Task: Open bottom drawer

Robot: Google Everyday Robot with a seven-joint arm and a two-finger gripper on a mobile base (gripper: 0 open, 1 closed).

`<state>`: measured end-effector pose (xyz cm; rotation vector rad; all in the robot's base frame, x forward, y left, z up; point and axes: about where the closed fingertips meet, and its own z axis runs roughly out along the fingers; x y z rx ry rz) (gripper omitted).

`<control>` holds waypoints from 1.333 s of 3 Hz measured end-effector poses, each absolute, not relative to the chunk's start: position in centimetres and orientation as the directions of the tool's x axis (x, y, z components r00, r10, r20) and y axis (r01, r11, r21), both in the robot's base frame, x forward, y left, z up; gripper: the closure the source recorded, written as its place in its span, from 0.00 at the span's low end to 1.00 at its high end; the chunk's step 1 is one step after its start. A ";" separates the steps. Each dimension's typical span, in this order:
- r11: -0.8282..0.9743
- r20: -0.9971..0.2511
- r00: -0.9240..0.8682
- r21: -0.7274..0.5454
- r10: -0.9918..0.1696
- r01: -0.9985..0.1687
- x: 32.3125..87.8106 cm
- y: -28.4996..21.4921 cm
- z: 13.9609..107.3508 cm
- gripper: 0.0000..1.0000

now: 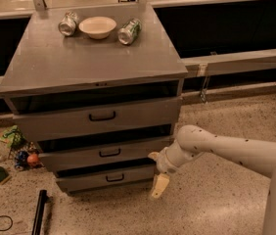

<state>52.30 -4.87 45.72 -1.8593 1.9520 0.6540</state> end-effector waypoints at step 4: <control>-0.124 -0.504 0.099 0.016 -0.858 -0.992 58.5 -7.0 28.8 0.00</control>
Offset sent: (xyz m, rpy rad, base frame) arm 0.0349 -0.0285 -0.1860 -0.0598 -0.0261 0.1694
